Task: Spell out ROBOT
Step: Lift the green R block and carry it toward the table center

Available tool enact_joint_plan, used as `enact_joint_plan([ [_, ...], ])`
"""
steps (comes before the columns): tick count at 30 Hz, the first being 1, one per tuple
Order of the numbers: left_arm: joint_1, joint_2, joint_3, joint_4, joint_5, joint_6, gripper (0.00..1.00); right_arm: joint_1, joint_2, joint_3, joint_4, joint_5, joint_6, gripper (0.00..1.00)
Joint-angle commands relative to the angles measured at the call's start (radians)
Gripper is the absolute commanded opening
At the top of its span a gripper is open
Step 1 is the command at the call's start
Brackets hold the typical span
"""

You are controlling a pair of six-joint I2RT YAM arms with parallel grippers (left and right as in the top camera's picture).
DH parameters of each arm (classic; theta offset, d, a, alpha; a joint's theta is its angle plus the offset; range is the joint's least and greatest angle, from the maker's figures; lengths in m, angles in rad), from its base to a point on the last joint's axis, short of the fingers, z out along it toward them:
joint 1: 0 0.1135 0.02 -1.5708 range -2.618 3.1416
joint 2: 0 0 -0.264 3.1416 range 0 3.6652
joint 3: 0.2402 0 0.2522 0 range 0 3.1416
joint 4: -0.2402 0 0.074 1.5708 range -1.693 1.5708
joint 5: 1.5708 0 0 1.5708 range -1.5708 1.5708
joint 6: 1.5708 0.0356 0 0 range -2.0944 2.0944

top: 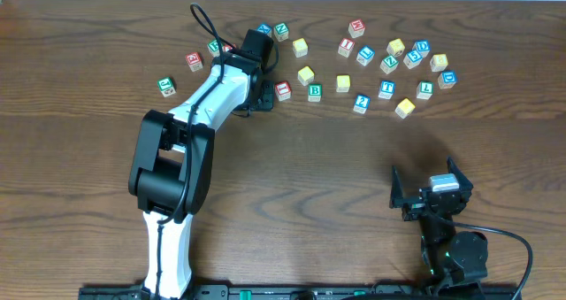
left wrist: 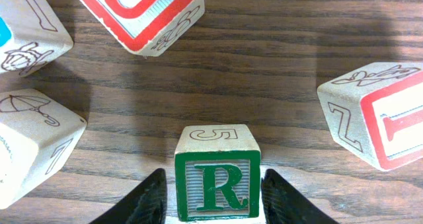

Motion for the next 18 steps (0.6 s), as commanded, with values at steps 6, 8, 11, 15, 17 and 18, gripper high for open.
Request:
enact_joint_plan([
  [6, 0.002, 0.0, 0.023, -0.001, -0.012, 0.002, 0.4, -0.011, -0.006, -0.003, -0.002, -0.005, -0.011, 0.99],
  [8, 0.002, 0.0, 0.023, -0.001, -0.012, 0.002, 0.39, -0.011, -0.006, -0.003, -0.002, -0.005, -0.011, 0.99],
  [11, 0.002, 0.0, 0.023, -0.001, -0.012, 0.002, 0.37, -0.011, -0.006, -0.003, -0.002, -0.005, -0.011, 0.99],
  [15, 0.002, 0.0, 0.023, -0.001, -0.012, 0.002, 0.34, -0.011, -0.006, -0.003, -0.002, -0.005, -0.011, 0.99],
  [17, 0.002, 0.0, 0.023, -0.001, -0.012, 0.002, 0.34, -0.011, -0.006, -0.003, -0.002, -0.005, -0.011, 0.99],
  [18, 0.002, 0.0, 0.022, -0.001, -0.012, 0.002, 0.33, -0.011, -0.006, -0.003, -0.002, -0.005, -0.011, 0.99],
])
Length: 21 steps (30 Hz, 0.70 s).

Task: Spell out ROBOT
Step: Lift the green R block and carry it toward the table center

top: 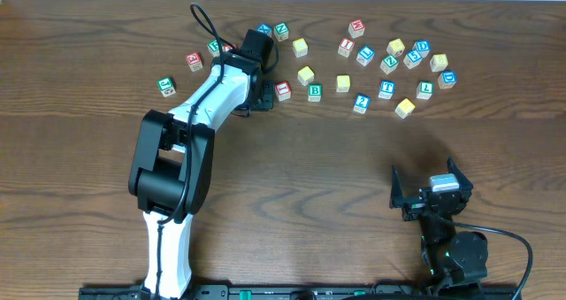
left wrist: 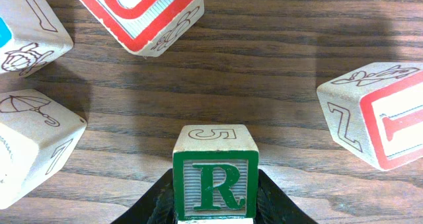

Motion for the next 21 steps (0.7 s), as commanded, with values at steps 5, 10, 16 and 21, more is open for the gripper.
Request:
enact_joint_plan([
  [5, 0.002, 0.0, 0.023, -0.001, -0.013, 0.002, 0.33, -0.011, -0.006, -0.003, -0.002, -0.005, -0.011, 0.99],
  [10, 0.002, 0.0, 0.023, -0.001, -0.013, 0.002, 0.33, -0.011, -0.006, -0.003, -0.002, -0.005, -0.011, 0.99],
  [16, 0.002, 0.0, 0.023, -0.002, -0.013, 0.002, 0.33, -0.011, -0.006, -0.003, -0.002, -0.005, -0.011, 0.99],
  [21, 0.002, -0.007, 0.023, -0.003, -0.012, 0.002, 0.28, -0.011, -0.006, -0.003, -0.002, -0.005, -0.011, 0.99],
])
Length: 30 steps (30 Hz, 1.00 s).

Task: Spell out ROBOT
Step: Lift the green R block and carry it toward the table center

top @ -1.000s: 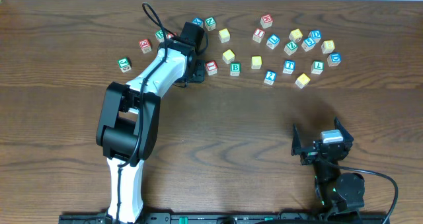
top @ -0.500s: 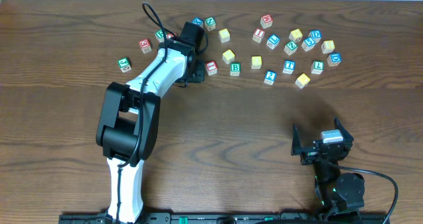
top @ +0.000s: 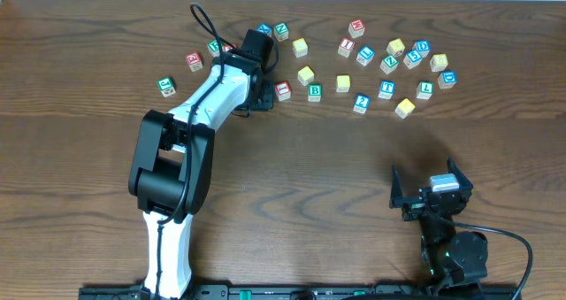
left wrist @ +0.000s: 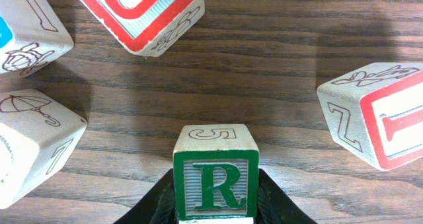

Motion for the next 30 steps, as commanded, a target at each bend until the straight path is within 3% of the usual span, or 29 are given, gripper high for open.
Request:
enact_joint_plan([
  [1, 0.002, -0.013, 0.023, -0.006, -0.012, 0.004, 0.27, -0.011, -0.006, -0.003, -0.002, -0.005, -0.011, 0.99],
  [14, -0.003, -0.195, 0.023, -0.058, -0.013, 0.004, 0.15, -0.011, -0.006, -0.003, -0.002, -0.005, -0.011, 0.99],
  [22, -0.041, -0.321, 0.021, -0.187, -0.013, 0.003, 0.08, -0.011, -0.006, -0.003, -0.002, -0.005, -0.011, 0.99],
  [30, -0.13, -0.493, -0.129, -0.188, -0.139, -0.078, 0.08, -0.011, -0.006, -0.003, -0.002, -0.005, -0.011, 0.99],
])
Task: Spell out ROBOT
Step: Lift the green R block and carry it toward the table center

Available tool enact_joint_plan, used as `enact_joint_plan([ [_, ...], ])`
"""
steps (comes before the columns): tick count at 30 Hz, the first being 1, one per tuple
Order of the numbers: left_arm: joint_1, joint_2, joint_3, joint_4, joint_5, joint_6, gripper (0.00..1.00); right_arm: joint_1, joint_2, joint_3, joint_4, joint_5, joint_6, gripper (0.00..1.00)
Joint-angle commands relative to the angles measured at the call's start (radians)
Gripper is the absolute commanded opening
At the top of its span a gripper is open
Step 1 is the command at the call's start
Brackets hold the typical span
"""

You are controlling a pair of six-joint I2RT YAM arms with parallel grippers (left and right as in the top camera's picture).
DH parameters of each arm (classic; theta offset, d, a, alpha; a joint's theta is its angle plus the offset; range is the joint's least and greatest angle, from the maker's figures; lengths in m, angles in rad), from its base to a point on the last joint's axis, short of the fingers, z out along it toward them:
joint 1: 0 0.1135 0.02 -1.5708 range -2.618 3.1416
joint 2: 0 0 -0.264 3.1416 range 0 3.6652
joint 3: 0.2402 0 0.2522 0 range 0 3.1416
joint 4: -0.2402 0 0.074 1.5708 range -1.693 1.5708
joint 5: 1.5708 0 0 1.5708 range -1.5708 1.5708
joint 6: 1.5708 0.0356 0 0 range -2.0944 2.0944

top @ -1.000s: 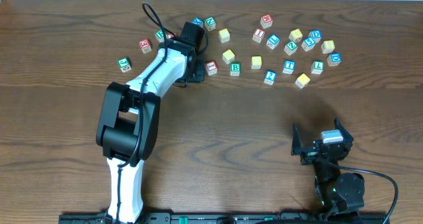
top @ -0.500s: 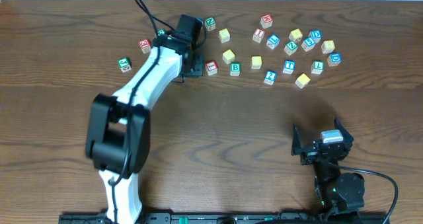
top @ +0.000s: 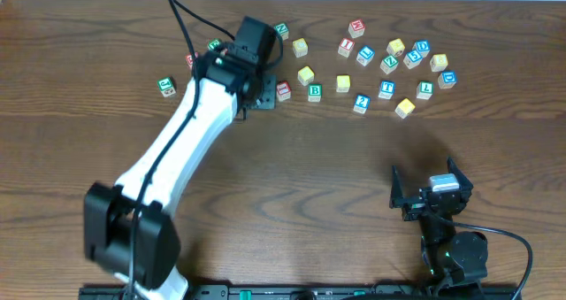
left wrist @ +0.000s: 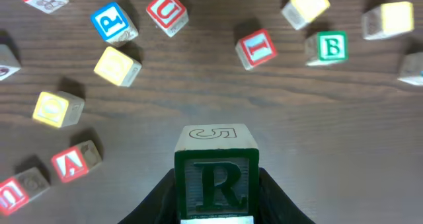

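Observation:
My left gripper (left wrist: 216,196) is shut on a wooden block with a green R (left wrist: 216,178) and holds it well above the table. In the overhead view the left arm's wrist (top: 252,42) covers the block. Loose letter blocks lie below: a green B (left wrist: 329,45), a red I (left wrist: 256,49), a red U (left wrist: 166,11) and a blue P (left wrist: 114,24). A blue T (top: 386,88) sits in the right-hand cluster. My right gripper (top: 431,192) stands open at the front right, holding nothing.
Several yellow blocks (left wrist: 117,65) and red blocks (left wrist: 76,161) are scattered under the left gripper. More blocks, among them a green L (top: 425,90) and a blue 2 (top: 361,102), spread along the far edge of the dark wooden table (top: 292,176).
My left gripper has risen with the R block in it, so the blocks on the table look much smaller in the wrist view. The left arm stands stretched out higher. The right arm has not moved.
At first my left fingers stood open on either side of the R block on the table. Then they were shut on it, with the block still on the wood. Now the block hangs high above the scattered letters.

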Motion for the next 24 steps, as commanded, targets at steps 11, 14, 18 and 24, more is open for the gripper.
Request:
enact_joint_plan([
  [11, -0.111, -0.377, -0.525, 0.175, -0.146, -0.244, 0.08, -0.011, -0.006, -0.003, -0.002, -0.005, -0.011, 0.99],
  [14, -0.121, -0.417, -0.593, 0.186, -0.146, -0.278, 0.08, -0.011, -0.006, -0.003, -0.002, -0.005, -0.011, 0.99],
  [18, -0.123, -0.416, -0.626, 0.185, -0.114, -0.297, 0.08, -0.011, -0.006, -0.003, -0.002, -0.005, -0.011, 0.99],
  [24, -0.123, -0.359, -0.629, 0.185, -0.006, -0.312, 0.09, -0.011, -0.006, -0.003, -0.002, -0.005, -0.011, 0.99],
])
